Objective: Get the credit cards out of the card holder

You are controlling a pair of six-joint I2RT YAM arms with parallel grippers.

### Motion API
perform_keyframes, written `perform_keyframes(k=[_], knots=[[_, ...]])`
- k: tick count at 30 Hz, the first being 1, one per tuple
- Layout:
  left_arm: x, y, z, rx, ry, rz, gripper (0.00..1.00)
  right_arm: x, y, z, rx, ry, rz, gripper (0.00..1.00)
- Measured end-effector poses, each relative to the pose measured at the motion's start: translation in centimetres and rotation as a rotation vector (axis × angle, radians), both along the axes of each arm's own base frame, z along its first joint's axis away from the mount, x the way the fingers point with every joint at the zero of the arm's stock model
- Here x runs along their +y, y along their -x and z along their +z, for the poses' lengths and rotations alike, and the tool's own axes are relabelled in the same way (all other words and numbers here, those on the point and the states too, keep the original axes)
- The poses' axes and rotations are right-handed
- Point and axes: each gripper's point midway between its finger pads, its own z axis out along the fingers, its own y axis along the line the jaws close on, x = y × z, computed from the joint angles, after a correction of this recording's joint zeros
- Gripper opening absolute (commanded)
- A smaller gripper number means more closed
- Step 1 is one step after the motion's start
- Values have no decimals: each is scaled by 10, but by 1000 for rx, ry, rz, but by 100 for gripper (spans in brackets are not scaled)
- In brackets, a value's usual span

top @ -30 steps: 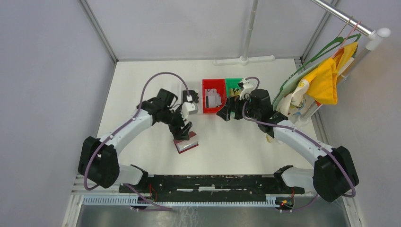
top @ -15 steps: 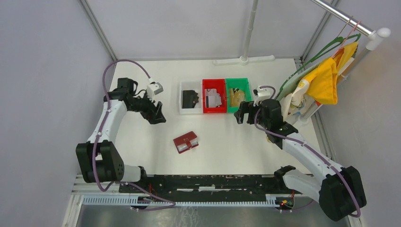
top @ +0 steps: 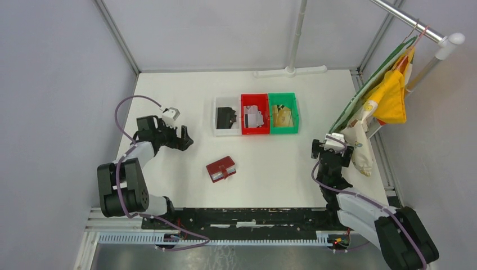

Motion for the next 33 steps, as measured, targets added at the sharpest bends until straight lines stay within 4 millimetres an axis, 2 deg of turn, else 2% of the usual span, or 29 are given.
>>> perform_keyframes(k=[5,11,14,18,21,26,28,32,33], knots=[[8,-21,-5,-168,29,143,100,-32,1,4,-32,102,-157,98],[17,-39,-13,-270,73,267,100,-46,-8,22,-120,131,-225,98],[23,-48,-9,-310,82,311,100,-50,-12,32,-172,122,-234,98],[31,-55,3,-385,73,359,100,-47,-19,42,-219,117,-196,98],[35,-51,3,-415,46,420,100,-36,-27,55,-274,120,-123,98],[9,-35,-5,-456,-15,418,100,-22,-37,71,-340,131,-20,98],[14,-35,-4,-469,-26,443,100,-19,-40,68,-331,146,4,98],[41,-40,1,-495,-46,528,100,-20,-42,48,-258,154,32,98],[44,-40,3,-500,-48,537,100,-28,-42,45,-247,152,13,98]])
